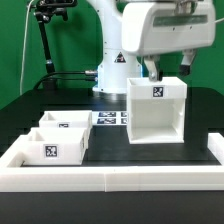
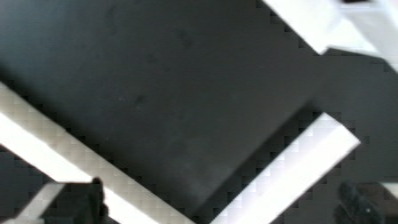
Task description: Assemble drawer
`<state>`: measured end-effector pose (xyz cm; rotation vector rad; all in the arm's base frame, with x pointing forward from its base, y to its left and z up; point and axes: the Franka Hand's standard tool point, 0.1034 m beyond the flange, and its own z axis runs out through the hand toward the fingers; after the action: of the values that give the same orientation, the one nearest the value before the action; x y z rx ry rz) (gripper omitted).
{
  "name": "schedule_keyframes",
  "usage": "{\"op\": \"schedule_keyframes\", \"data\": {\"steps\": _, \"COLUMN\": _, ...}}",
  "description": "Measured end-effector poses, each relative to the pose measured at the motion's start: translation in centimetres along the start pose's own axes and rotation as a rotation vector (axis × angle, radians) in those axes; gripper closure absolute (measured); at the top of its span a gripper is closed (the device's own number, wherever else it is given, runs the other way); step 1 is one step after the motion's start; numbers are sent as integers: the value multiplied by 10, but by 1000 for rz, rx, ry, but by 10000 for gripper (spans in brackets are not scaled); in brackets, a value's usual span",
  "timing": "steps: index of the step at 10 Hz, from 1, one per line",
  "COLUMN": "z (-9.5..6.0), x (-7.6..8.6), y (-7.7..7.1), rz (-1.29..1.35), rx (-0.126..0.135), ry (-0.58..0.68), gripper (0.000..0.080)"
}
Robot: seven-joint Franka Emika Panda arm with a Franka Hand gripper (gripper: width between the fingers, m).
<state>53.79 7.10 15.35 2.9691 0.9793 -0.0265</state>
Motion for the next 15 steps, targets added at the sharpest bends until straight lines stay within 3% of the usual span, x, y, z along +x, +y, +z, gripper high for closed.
{"op": "schedule_keyframes", "data": {"steps": 1, "z": -3, "x": -1, "y": -9, "rz": 52, "rx": 7, "ry": -8, "gripper": 150}}
{"op": "schedule_keyframes", "data": {"steps": 2, "z": 2, "x": -5, "y": -15, "rz": 99, "rx": 32, "ry": -10, "gripper": 150}}
{"op": "schedule_keyframes", "data": {"steps": 7, "z": 5, "x": -7, "y": -16, "rz": 117, "rx": 33, "ry": -3, "gripper": 150}}
{"op": "schedule_keyframes", "data": {"steps": 8, "z": 7, "x": -15, "y": -24, "rz": 226, "rx": 19, "ry": 23, "gripper": 150}}
{"op": "schedule_keyframes", "data": {"steps": 10, "z": 10, "x": -34, "y": -43, "rz": 348, "rx": 22, "ry": 2, "gripper": 150}}
{"op": "schedule_keyframes", "data": {"steps": 13, "z": 21, "x": -47, "y": -56, "rz": 420, "rx": 61, "ry": -33, "gripper": 150}}
{"op": "schedule_keyframes", "data": {"steps": 15, "z": 21, "x": -47, "y": -56, "rz": 425, "rx": 66, "ry": -33, "gripper": 150}}
